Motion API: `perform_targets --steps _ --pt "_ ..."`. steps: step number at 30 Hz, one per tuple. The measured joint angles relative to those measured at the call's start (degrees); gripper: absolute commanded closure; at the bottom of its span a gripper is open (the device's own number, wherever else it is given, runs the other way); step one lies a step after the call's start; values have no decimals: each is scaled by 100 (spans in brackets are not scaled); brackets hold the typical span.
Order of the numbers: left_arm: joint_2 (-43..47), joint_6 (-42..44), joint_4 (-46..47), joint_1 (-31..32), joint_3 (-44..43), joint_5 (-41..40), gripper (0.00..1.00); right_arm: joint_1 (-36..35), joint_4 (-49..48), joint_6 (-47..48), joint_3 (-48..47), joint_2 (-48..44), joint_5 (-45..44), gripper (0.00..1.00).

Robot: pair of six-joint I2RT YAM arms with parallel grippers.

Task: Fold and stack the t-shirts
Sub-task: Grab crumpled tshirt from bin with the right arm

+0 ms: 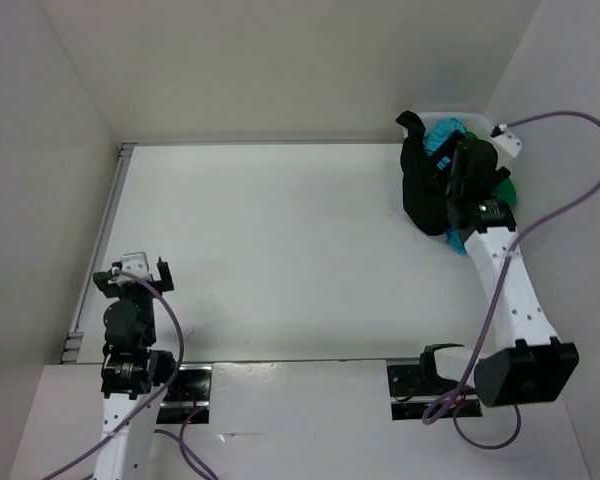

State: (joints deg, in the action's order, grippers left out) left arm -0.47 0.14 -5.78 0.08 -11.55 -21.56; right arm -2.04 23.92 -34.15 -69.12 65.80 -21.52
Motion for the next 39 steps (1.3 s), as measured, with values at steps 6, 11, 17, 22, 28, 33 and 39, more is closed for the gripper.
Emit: perform_targets --steps 6,11,17,22,28,33,39 --pt "7 1534 -616 0 -22 975 0 -133 -26 1416 -487 1119 -929 0" --pt "9 3230 -1714 0 179 1814 0 -46 -28 2020 -487 1587 -1012 3" --pt "7 3930 -2618 0 348 2164 0 284 94 2026 -562 2162 -785 9" --pt "0 4210 -2632 0 507 2065 0 654 382 1871 -1008 2992 -590 24" --pt "4 5014 -2640 0 509 2315 0 754 669 1746 -1043 3254 -549 43" --pt "4 5458 -2614 0 518 2479 0 761 710 1644 -1071 3298 -599 76" --pt "7 5659 -2297 0 575 2151 0 761 879 1447 -1316 3377 -769 100"
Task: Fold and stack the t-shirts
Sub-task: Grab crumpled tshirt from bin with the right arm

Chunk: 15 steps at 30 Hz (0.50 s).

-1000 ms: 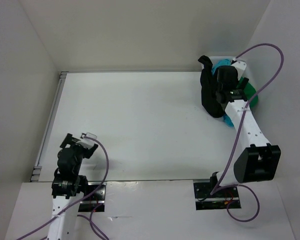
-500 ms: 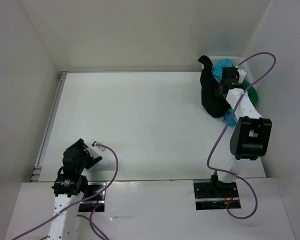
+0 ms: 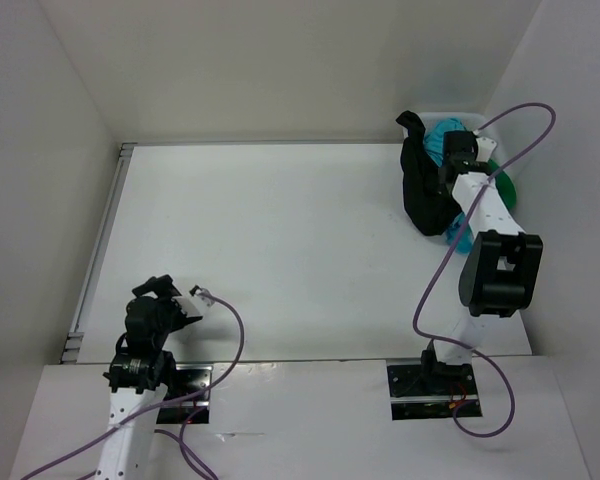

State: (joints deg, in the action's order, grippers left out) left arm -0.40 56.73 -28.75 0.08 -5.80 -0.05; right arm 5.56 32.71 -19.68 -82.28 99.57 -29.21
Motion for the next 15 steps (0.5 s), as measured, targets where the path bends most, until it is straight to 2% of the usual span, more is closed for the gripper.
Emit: perform_targets --steps 4,7,13,15 --pt "0 46 752 0 44 -404 0 0 291 -20 -356 -61 -275 100" --pt "0 76 1097 0 -59 -415 0 -96 470 74 -1043 -197 -669 100" --pt "-28 153 1816 0 -234 -411 0 -798 389 813 -3711 -175 -1663 100" --pt "-400 138 2026 0 -474 -411 0 -1104 164 1086 -4647 -151 -1982 100"
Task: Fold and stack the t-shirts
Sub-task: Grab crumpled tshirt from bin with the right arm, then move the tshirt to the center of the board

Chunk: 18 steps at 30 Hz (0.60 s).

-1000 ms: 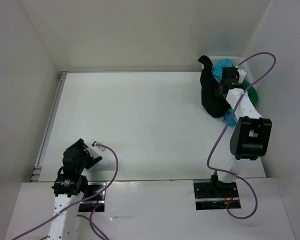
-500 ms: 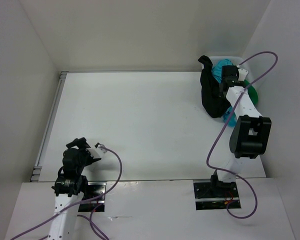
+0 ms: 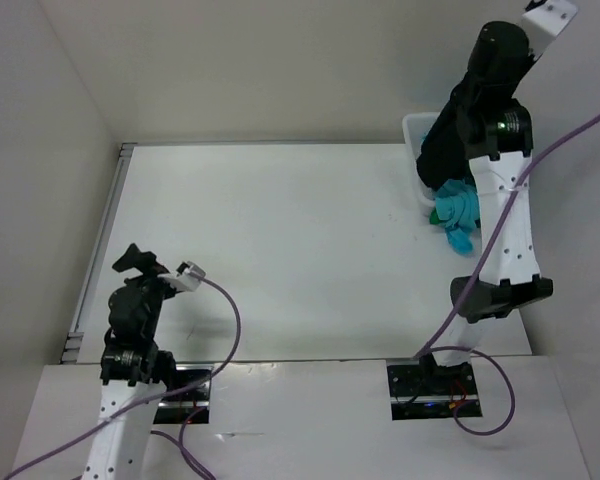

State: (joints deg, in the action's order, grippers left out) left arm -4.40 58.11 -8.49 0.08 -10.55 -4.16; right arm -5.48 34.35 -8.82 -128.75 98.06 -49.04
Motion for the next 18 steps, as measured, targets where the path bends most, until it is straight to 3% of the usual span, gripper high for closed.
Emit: perform_targets --steps 5,8,12,17,18 --pt "-2544 -461 221 -37 -1746 -48 0 -656 -295 435 -1360 -79 -133 100" --pt "-3862 -1185 94 -153 -3130 179 0 -1827 -579 1091 -1722 -155 -90 100" --pt "-4280 -2310 -398 -52 -4225 455 0 -3906 -831 1891 -1821 -136 142 100" --pt "-5010 -3593 -1351 35 -5558 844 0 -4618 -776 1941 -1445 -116 271 95" --pt "-5239 -3888 -1565 24 -5807 918 0 -4599 -719 1832 -1252 -129 254 84"
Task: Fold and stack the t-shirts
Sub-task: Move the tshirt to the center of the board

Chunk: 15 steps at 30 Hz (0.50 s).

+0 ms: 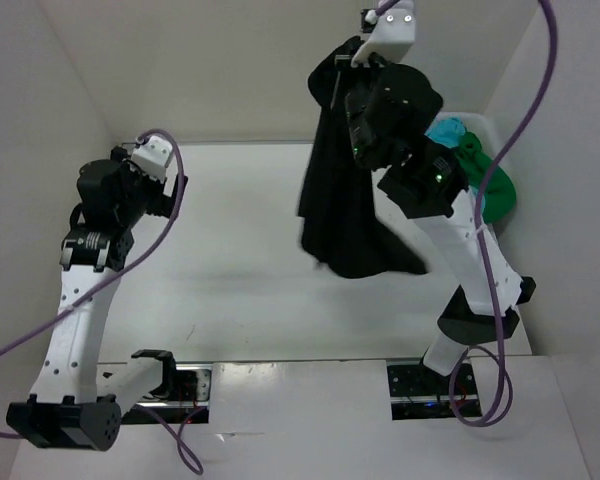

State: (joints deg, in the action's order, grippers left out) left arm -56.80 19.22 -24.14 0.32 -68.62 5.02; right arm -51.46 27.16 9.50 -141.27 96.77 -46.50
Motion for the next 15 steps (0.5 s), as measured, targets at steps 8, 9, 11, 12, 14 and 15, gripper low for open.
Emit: perform_targets --steps 8,9,11,12,14,15 --pt "-498 -977 -1222 -181 -177 560 0 404 570 -1021 2334 -120 160 0" --pt "-498 -1038 -1300 -179 -177 590 0 424 643 -1104 2540 -142 168 0" --pt "-531 -1049 -1462 -179 -177 586 0 455 678 -1237 3025 -302 212 0" --pt "-566 -1040 -1547 -179 -177 579 0 470 675 -1294 3252 -448 234 0" --pt "-754 -1005 -1764 -179 -179 531 0 531 656 -1384 3700 -857 273 0" --pt "-944 -953 -1930 -179 -192 511 0 579 684 -1434 3917 -1126 286 0"
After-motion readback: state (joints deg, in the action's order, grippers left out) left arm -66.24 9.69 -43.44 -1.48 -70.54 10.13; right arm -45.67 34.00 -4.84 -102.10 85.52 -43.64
